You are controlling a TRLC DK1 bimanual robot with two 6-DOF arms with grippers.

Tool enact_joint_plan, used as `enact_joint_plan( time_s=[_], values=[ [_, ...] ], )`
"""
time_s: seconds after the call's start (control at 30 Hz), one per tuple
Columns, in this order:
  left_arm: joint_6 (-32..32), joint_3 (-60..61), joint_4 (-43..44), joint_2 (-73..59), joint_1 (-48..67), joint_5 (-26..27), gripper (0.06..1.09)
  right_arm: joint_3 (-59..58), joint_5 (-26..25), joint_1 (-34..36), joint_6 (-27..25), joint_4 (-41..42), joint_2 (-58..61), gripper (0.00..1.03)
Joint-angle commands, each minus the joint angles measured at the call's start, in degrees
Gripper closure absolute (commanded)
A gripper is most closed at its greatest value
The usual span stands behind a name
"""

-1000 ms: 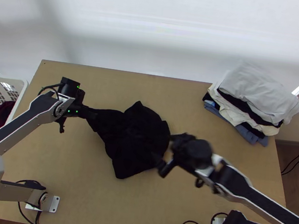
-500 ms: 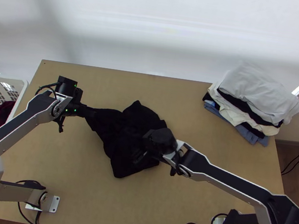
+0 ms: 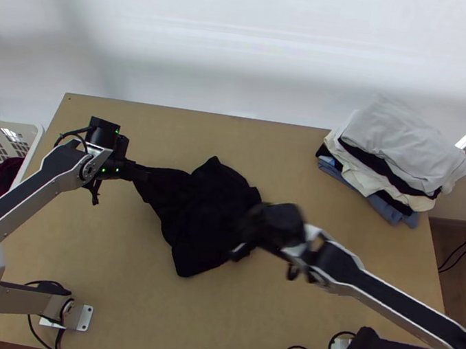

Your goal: Fold the t-shirt

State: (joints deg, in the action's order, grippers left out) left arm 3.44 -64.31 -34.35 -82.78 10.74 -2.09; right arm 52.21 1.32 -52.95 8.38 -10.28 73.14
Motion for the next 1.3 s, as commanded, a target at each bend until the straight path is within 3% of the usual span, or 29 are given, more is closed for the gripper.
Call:
enact_joint_plan(
  time_s=[0.0,0.27,0.43,0.67,0.83,0.87,0.97,1.0,1.27],
  values=[
    [0.51,-1.34,0.51,1.22,-0.81,0.42,1.05,-4.22,-0.44,3.47,0.85,-3.34,-6.79,1.00],
    [-0.63,-1.34,0.33,2.01,-2.66,0.42,1.05,-16.70,-0.53,16.30,-1.18,-7.03,-19.18,1.00],
    [-1.60,-1.43,0.16,2.89,-3.54,0.51,1.05,-21.27,-0.44,30.71,-7.85,-6.77,-22.52,1.00],
    [-1.77,-1.69,0.16,2.71,-3.89,0.51,1.05,-21.71,-0.18,44.77,-13.22,-5.45,-24.36,1.00],
    [-1.86,-1.52,0.16,2.54,-3.89,0.51,1.05,-21.88,0.00,50.49,-11.90,-3.60,-22.17,1.00],
    [-1.86,-1.52,0.16,2.54,-3.89,0.42,1.05,-21.80,0.00,50.31,-11.37,-3.87,-22.34,0.91],
    [-1.86,-1.16,0.07,2.80,-3.89,0.42,1.05,-20.92,1.14,48.47,-8.56,-5.62,-25.07,0.30],
    [-1.86,-1.08,0.07,2.89,-3.89,0.42,1.05,-19.95,1.14,47.15,-7.77,-6.59,-25.16,0.19],
    [-2.04,-0.90,-0.10,3.51,-3.98,0.42,1.05,-0.17,1.14,38.18,-0.12,-15.29,-19.36,0.12]
  ],
)
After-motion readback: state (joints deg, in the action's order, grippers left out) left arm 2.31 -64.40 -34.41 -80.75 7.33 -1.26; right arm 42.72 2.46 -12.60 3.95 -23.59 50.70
